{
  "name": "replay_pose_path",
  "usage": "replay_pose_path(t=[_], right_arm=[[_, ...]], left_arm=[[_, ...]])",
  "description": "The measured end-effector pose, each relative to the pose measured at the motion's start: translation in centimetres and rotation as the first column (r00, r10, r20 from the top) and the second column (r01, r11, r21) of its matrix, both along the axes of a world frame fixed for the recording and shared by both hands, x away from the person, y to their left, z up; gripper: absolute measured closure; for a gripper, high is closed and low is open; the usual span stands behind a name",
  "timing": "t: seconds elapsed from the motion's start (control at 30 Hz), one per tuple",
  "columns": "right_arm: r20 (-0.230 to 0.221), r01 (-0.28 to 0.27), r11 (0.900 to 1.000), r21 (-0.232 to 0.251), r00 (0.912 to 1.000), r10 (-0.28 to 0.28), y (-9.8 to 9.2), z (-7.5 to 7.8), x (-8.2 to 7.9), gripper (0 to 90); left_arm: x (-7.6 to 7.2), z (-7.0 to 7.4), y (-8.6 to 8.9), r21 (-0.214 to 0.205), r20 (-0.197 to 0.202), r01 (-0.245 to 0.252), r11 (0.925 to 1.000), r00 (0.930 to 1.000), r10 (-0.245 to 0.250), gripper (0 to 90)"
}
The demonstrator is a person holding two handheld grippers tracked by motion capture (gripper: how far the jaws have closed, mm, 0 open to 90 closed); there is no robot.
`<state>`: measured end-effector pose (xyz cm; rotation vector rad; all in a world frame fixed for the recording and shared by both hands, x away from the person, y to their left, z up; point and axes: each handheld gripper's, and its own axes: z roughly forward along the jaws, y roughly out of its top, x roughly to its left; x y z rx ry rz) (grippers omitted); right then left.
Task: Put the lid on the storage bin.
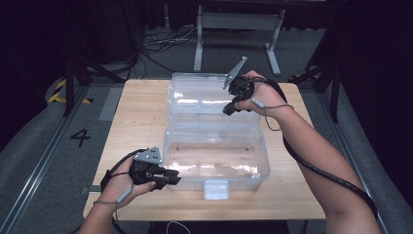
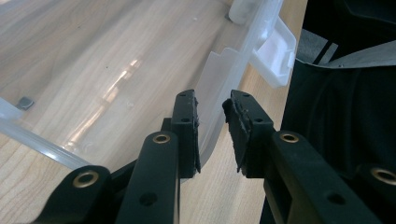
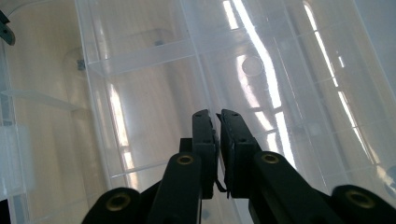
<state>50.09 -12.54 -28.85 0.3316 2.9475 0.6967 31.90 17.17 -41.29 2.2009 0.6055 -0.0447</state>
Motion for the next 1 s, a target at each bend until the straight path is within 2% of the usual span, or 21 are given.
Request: replay_pose_path(t=[0.17,0.37,0.93,0.97,1.0], right_arm=[[0.016,-0.002,1.0,-0.002,0.9999,0.002,-0.4,0.1,-0.3,85.5],[0.014,-0.002,1.0,-0.008,0.9999,0.002,-0.3,0.2,-0.7,86.0],[0.032,-0.057,0.9983,-0.013,0.9979,0.057,-0.2,0.9,-2.9,87.2],[0.024,-0.046,0.9988,-0.016,0.9986,0.047,-0.2,1.0,-3.1,87.2],[0.031,-0.061,0.998,-0.013,0.9976,0.062,-0.2,0.9,-3.1,87.2]], left_arm=[[0.0,0.0,0.0,0.0,0.0,-0.001,1.0,1.0,0.001,72.9],[0.0,0.0,0.0,-0.002,-0.003,0.0,1.0,1.0,0.0,72.9],[0.0,0.0,0.0,0.0,-0.006,-0.003,1.0,1.0,0.003,72.8],[0.0,0.0,0.0,0.0,-0.006,-0.003,1.0,1.0,0.003,72.7],[0.0,0.0,0.0,0.0,-0.006,-0.005,1.0,1.0,0.005,72.7]])
